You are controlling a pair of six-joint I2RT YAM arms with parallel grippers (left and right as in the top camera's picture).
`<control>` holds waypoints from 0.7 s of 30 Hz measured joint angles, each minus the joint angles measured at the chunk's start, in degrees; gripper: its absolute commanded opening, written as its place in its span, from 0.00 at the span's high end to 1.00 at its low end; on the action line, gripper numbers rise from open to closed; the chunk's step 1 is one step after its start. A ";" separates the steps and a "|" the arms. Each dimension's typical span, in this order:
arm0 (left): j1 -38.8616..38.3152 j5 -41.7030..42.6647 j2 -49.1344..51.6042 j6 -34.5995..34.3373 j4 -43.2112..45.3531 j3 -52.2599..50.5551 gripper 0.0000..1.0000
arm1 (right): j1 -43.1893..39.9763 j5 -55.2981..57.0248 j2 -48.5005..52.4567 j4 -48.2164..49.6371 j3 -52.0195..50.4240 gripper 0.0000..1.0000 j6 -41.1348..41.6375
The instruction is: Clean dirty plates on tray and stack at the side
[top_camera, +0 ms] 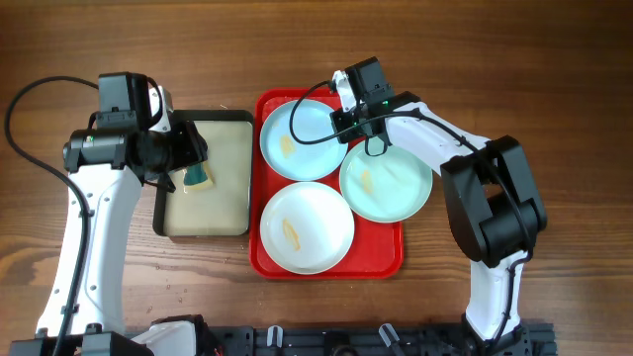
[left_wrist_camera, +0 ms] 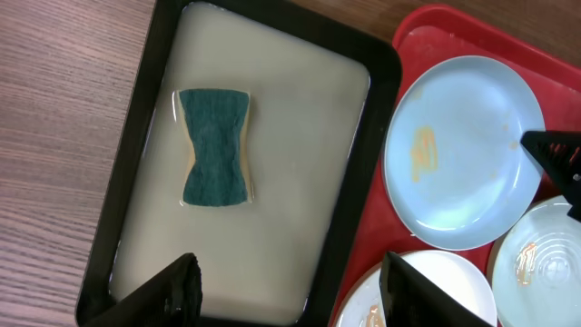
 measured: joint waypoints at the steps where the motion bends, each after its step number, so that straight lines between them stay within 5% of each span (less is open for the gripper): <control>1: 0.00 -0.74 0.00 -0.02 0.52 0.00 0.39 | -0.09 0.00 0.00 -0.02 0.00 0.96 1.01; 8: -0.28 -4.90 2.64 0.00 2.19 0.00 0.46 | -1.99 1.31 -1.51 -2.05 0.00 0.96 4.66; 21: -0.44 -7.96 23.93 0.04 8.72 0.00 0.49 | -1.99 1.33 -1.51 -2.43 0.00 0.96 5.11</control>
